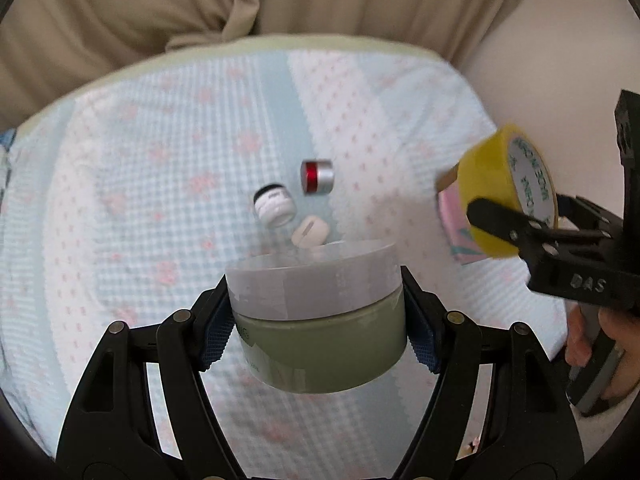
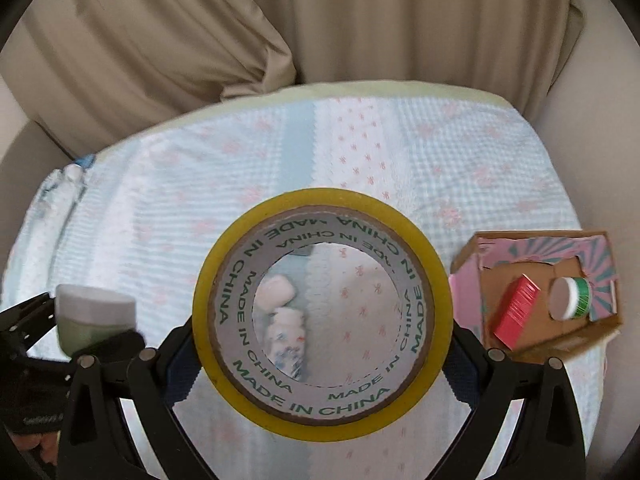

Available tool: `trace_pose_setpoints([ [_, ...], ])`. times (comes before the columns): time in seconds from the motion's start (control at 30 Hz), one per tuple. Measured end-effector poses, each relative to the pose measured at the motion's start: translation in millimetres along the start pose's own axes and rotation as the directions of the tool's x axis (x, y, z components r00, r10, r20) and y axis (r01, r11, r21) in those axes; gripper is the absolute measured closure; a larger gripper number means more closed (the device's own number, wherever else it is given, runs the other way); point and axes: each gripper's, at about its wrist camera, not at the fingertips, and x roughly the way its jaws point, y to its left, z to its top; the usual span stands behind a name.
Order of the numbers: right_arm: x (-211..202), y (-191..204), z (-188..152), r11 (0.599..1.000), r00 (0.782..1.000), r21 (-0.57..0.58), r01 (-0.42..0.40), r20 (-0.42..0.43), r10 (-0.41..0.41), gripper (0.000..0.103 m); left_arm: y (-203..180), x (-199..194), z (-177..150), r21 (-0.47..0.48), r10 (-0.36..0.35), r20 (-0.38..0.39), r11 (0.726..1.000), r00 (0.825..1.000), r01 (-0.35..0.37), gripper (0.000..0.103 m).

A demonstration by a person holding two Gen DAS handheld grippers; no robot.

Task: Organize rigid objects
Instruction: 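Carry the pale green jar and yellow tape into the pink box and release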

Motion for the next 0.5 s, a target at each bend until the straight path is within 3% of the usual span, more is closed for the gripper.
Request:
trace_pose_setpoints([
  [0.13, -45.8, 2.3, -0.6, 1.000, 1.000, 0.025, -0.018, -0.007, 0.018, 0.005, -18.4, -39.9, 2.2, 0.026, -0.009, 0.039, 1.000, 0.999, 0.008, 0.033],
  [0.27, -81.3, -7.2, -8.2, 1.000, 1.000, 0.018, -0.006, 0.015, 0.006, 0.005, -43.3, -55.5, 4.6, 0.039, -0.021, 0.060, 0.999, 0.998, 0.019, 0.033],
  [0.5, -124.9, -68.0, -16.7, 0.997, 1.000, 0.080, 0.005, 0.029, -0.007, 0.005, -112.0, -57.2, 7.5, 0.033, -0.046, 0.078, 0.999, 0.996, 0.044, 0.033],
])
